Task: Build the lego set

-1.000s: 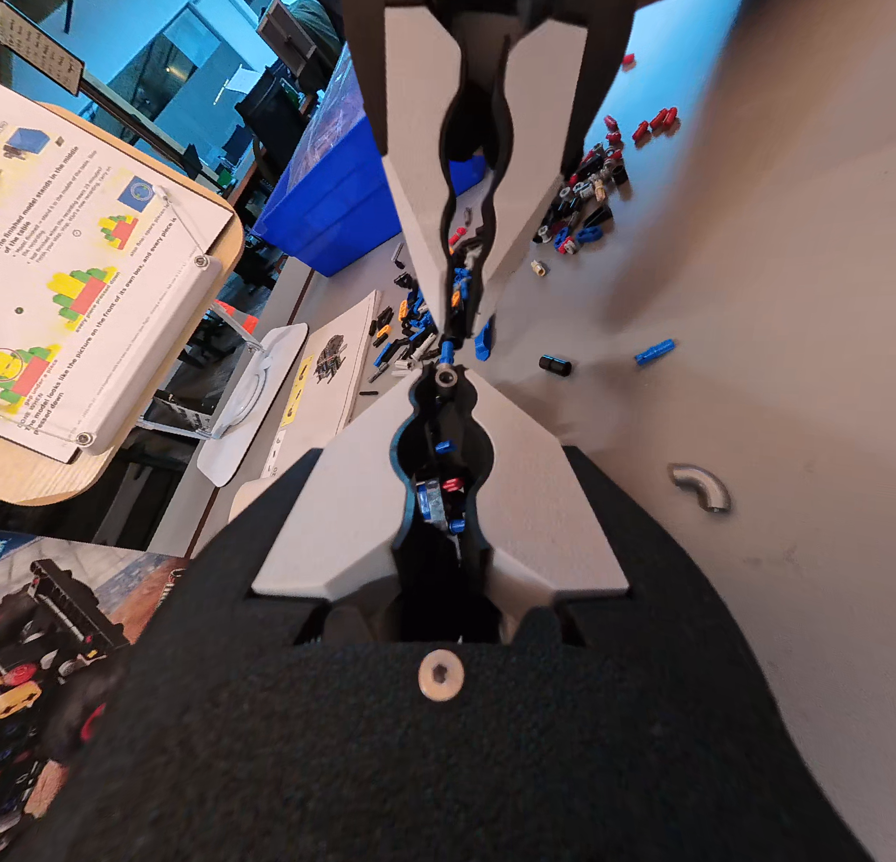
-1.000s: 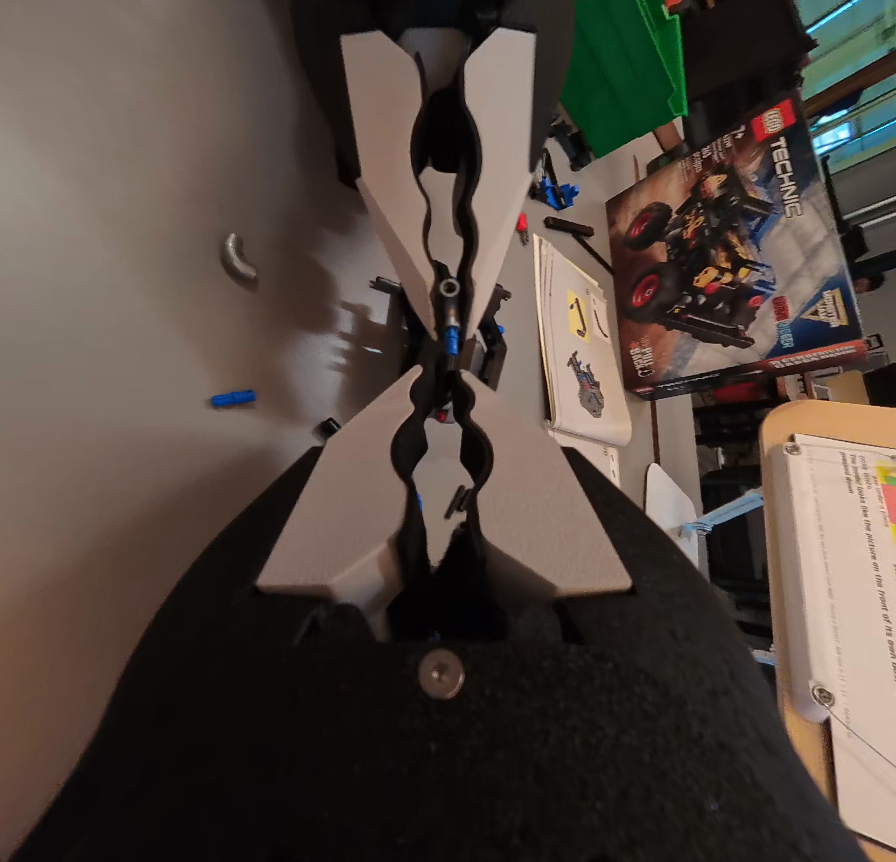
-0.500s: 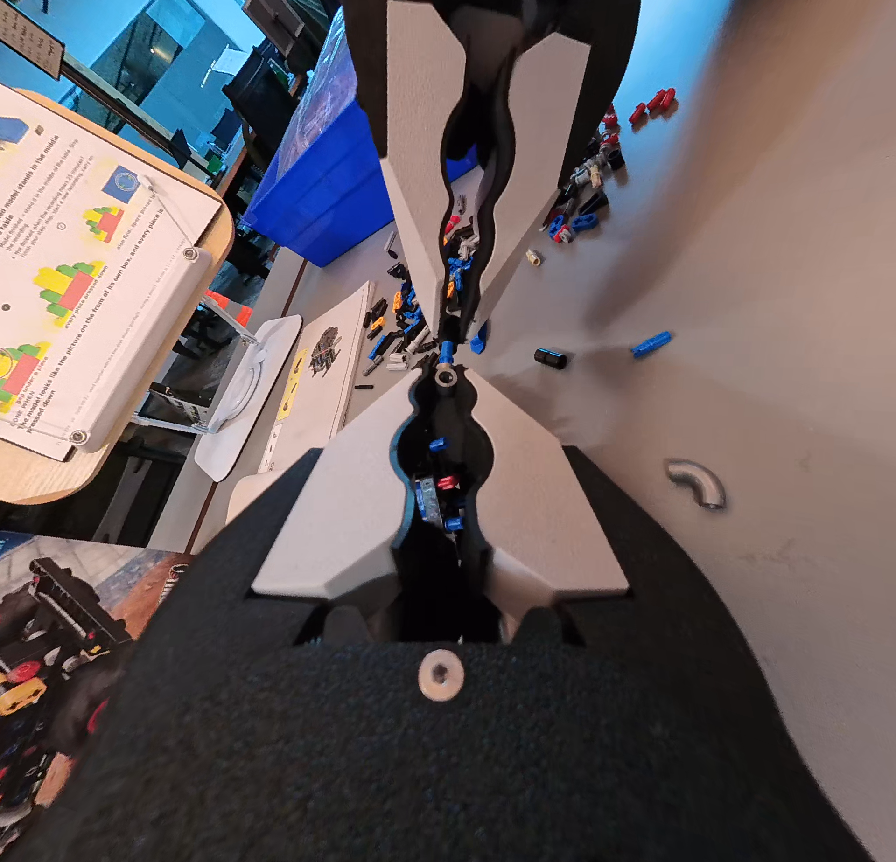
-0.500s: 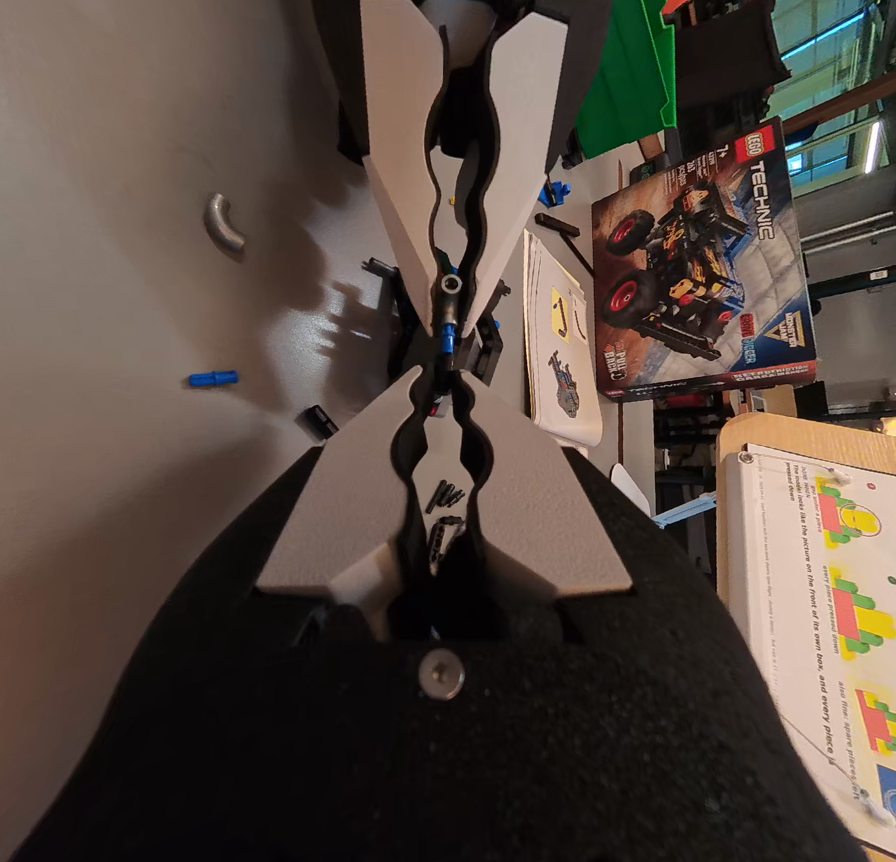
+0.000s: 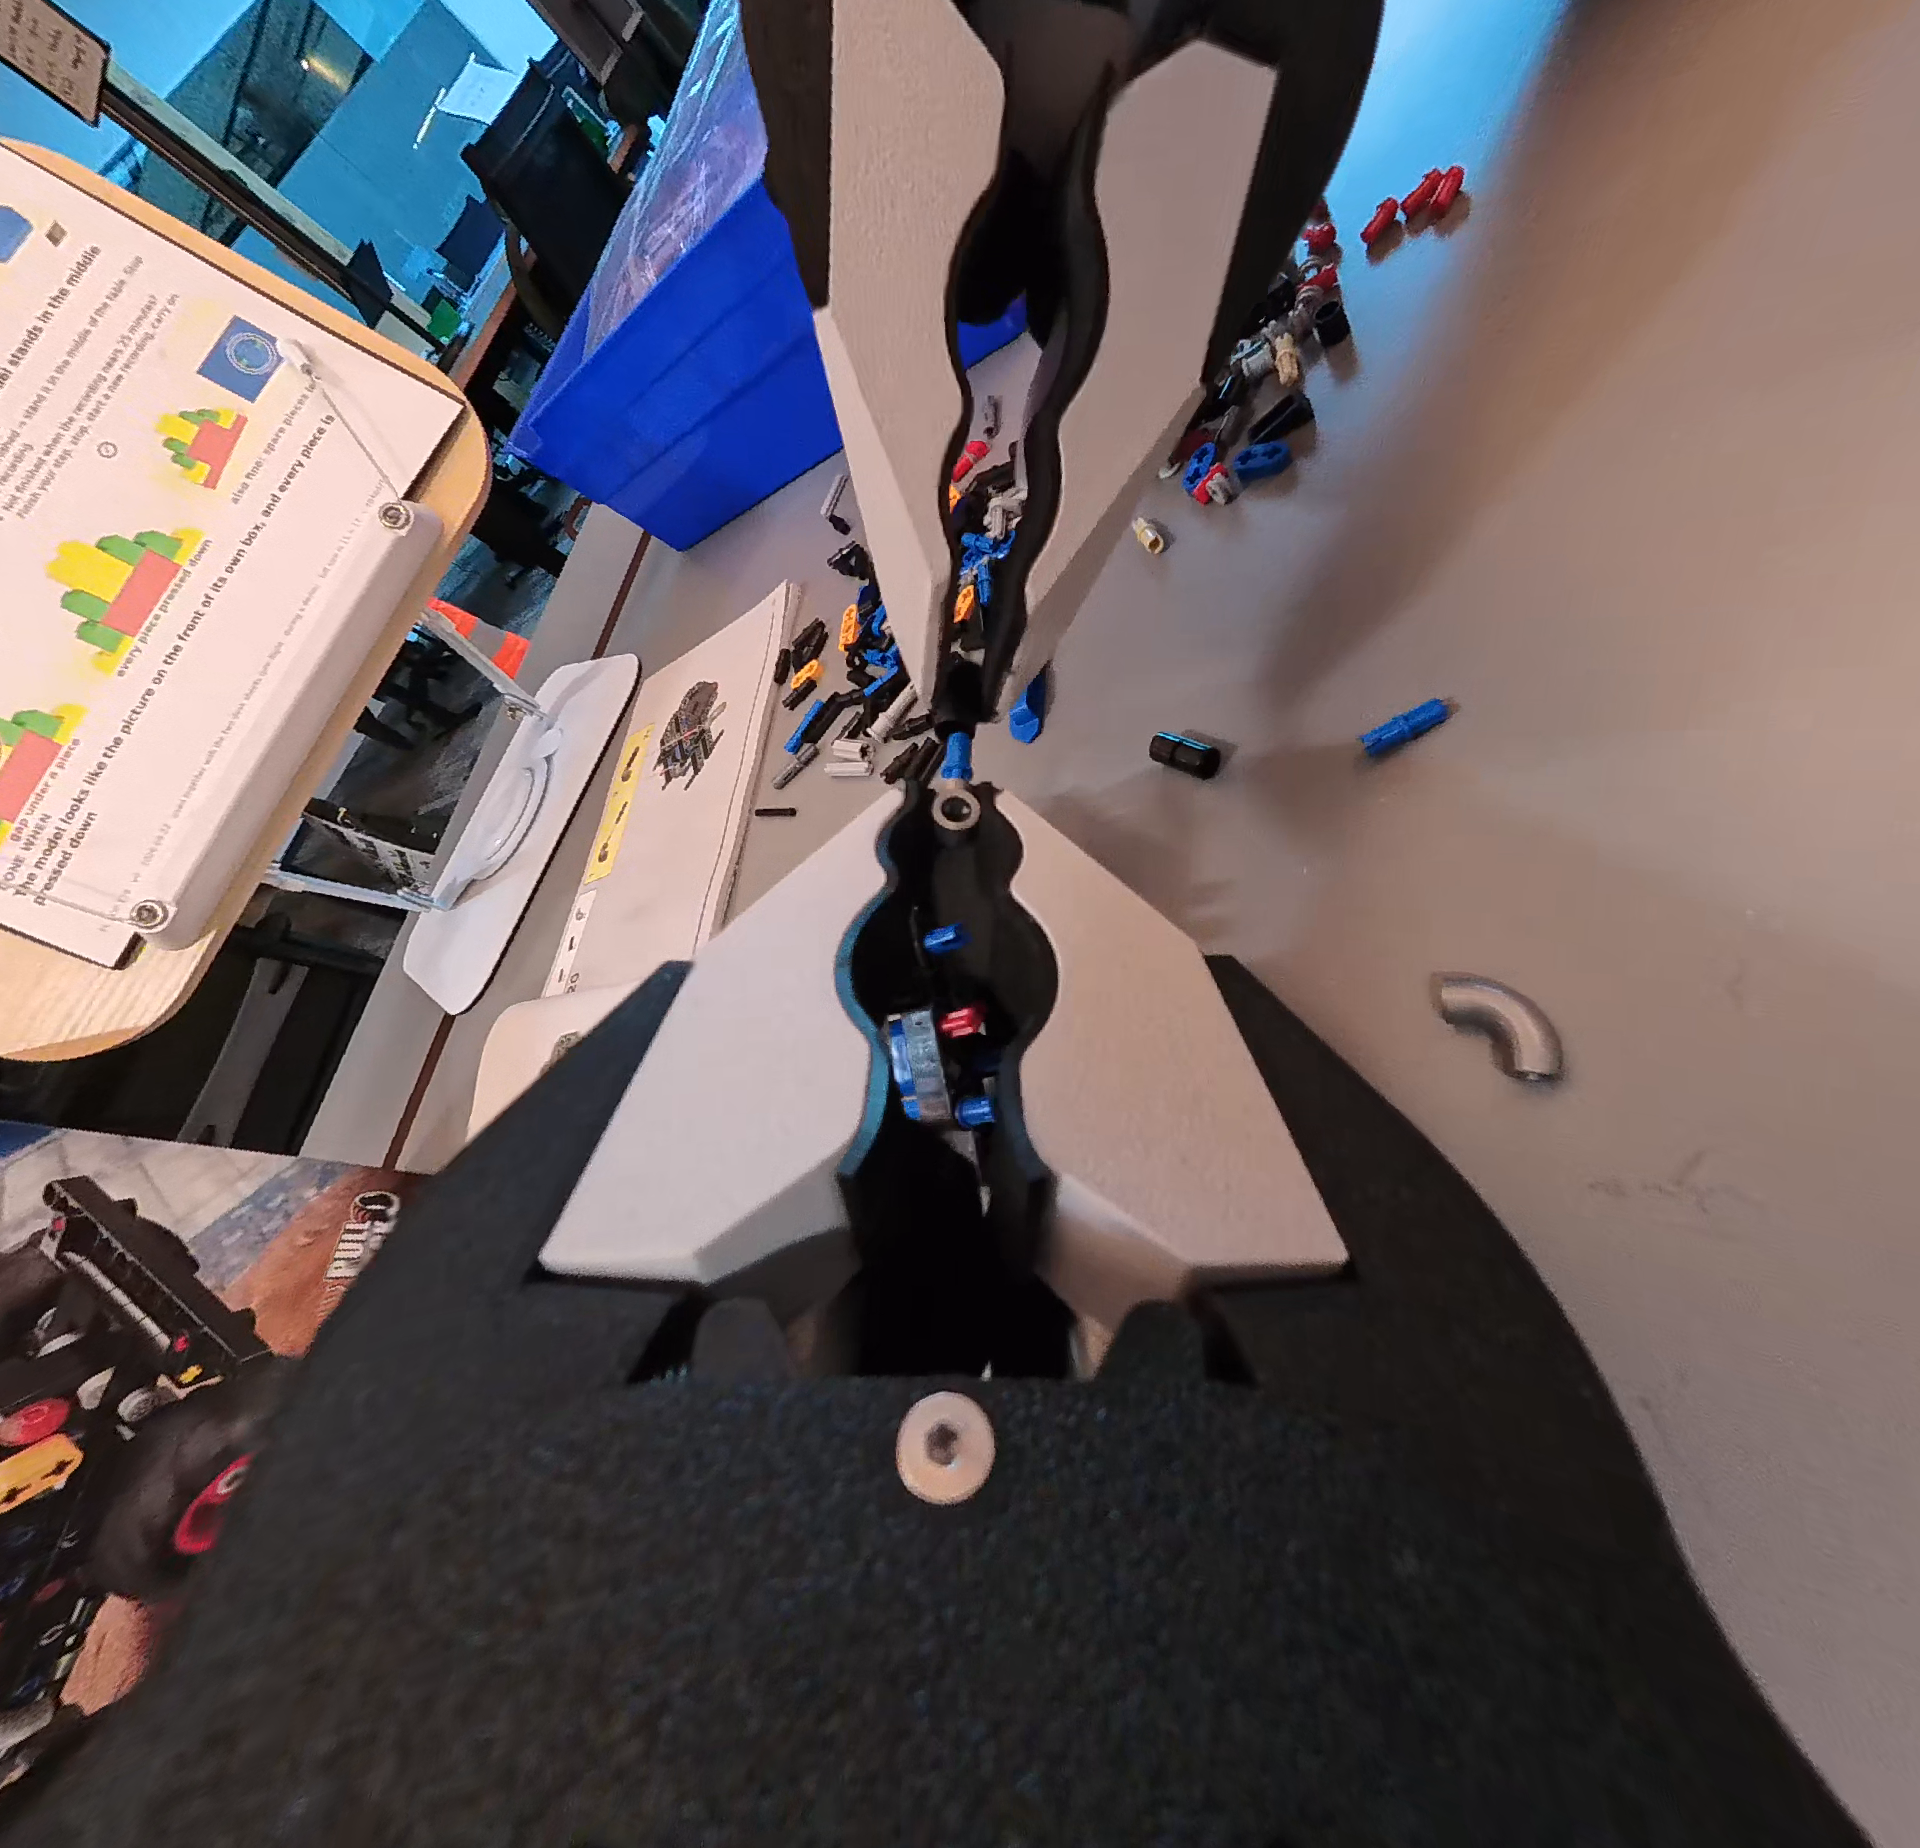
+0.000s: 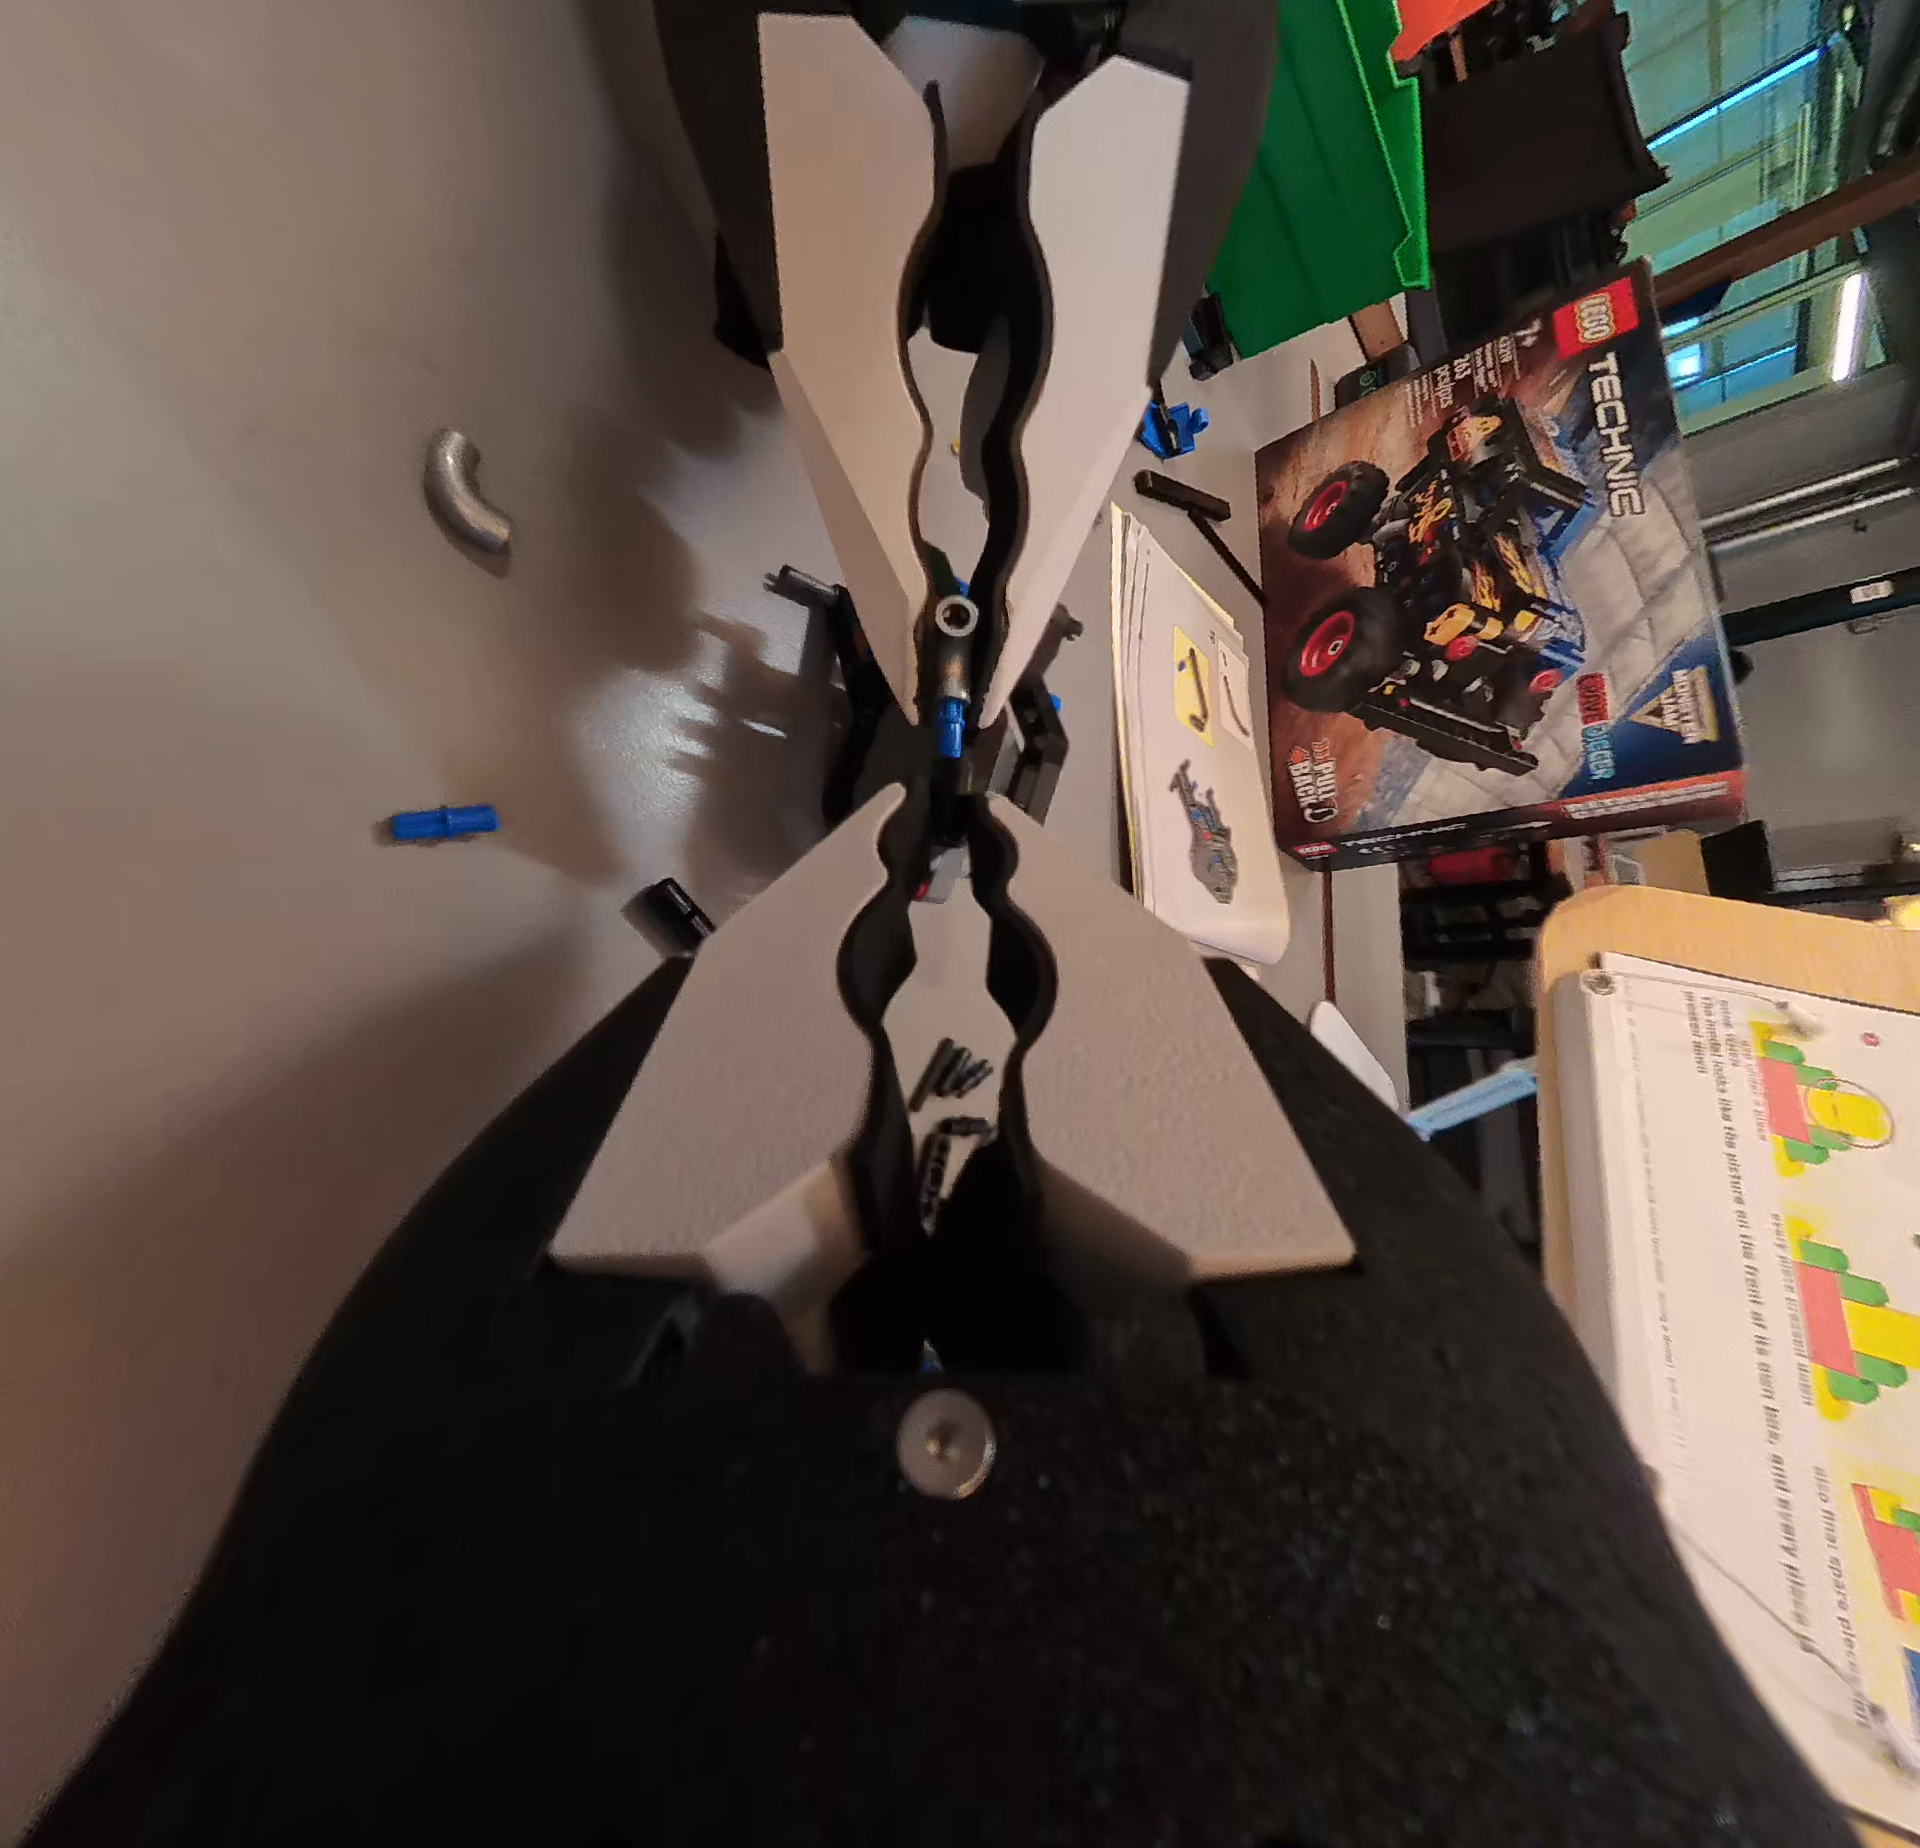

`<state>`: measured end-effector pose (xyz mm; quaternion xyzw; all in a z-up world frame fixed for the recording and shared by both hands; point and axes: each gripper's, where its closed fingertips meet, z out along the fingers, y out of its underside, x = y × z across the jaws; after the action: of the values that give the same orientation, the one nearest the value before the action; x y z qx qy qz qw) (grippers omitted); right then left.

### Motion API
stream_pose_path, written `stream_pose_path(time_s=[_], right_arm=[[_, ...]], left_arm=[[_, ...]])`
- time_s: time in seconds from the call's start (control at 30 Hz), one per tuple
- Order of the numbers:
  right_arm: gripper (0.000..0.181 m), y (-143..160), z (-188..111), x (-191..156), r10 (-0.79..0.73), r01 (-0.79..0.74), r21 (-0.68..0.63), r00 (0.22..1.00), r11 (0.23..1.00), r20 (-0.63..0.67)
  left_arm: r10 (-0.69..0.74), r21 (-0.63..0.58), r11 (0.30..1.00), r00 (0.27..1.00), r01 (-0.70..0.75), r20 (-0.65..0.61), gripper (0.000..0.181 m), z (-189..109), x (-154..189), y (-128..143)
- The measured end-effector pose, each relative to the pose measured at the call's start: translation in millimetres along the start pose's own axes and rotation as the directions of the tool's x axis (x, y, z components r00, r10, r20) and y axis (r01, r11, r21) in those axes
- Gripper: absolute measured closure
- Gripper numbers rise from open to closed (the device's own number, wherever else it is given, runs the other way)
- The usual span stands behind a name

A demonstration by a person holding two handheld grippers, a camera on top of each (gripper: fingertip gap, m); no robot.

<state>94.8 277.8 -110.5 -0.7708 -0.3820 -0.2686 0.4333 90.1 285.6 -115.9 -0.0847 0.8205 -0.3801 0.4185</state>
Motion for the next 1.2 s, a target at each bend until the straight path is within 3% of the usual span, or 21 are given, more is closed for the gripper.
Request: stream_pose_path(time_s=[0.27,1.07,1.2], right_arm=[[0.175,5.7,5.0,-5.2,-0.153,0.148,-0.101,0.988,0.984,-0.038],[0.175,4.4,5.6,-5.6,-0.115,0.112,-0.100,0.993,0.989,-0.029],[0.175,2.8,3.7,-4.3,-0.148,0.144,-0.074,0.988,0.987,-0.042]], left_arm=[[-0.022,-0.027,0.999,1.000,0.022,-0.005,0.176,3.0,1.4,3.9],[-0.019,-0.038,0.999,1.000,0.018,-0.007,0.176,4.1,3.4,5.8],[-0.078,-0.006,0.997,0.996,0.078,-0.038,0.176,3.3,3.9,3.1]])
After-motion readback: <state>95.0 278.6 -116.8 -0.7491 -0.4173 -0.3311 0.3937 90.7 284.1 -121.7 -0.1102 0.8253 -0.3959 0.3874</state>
